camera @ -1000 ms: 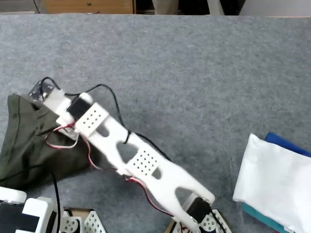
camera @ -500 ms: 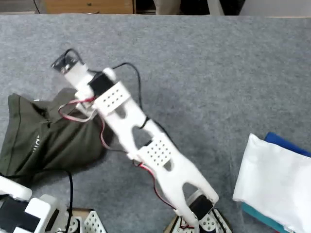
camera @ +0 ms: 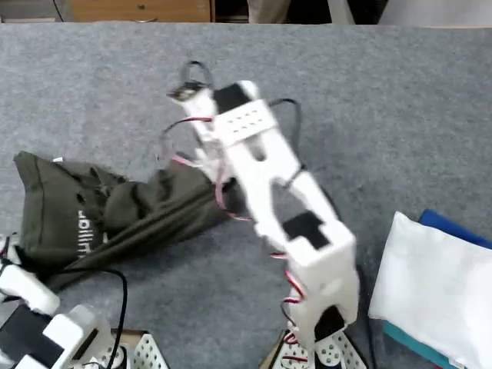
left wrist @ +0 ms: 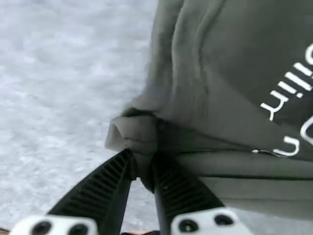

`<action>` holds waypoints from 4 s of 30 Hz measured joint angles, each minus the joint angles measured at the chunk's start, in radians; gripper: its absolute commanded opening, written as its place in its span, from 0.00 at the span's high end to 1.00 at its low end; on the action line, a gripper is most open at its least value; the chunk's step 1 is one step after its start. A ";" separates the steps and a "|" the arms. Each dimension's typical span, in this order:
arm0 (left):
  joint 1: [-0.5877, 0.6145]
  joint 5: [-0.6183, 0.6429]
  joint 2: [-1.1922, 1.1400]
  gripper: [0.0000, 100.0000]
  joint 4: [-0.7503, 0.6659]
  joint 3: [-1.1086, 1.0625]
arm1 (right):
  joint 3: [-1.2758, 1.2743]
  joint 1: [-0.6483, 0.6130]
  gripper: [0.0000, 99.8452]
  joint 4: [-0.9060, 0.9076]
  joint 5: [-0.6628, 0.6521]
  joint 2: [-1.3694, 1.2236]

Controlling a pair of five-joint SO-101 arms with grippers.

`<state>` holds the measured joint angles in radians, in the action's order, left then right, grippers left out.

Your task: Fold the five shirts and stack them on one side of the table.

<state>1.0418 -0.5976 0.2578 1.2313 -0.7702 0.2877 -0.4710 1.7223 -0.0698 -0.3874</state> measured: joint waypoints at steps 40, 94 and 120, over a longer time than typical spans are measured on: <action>0.144 -0.118 0.000 0.98 0.373 0.176 | 0.207 -0.258 0.73 -0.110 0.021 -0.327; 0.055 -0.396 0.000 0.98 0.204 -0.068 | -1.010 0.430 0.70 -0.209 -0.356 1.002; 0.055 -0.396 0.000 0.98 0.203 -0.068 | -0.066 -0.259 0.76 -0.285 0.000 -0.031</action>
<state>1.0971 -0.9935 0.2578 1.4339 -0.8378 0.2217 -0.7304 1.4369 -0.0698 -0.4181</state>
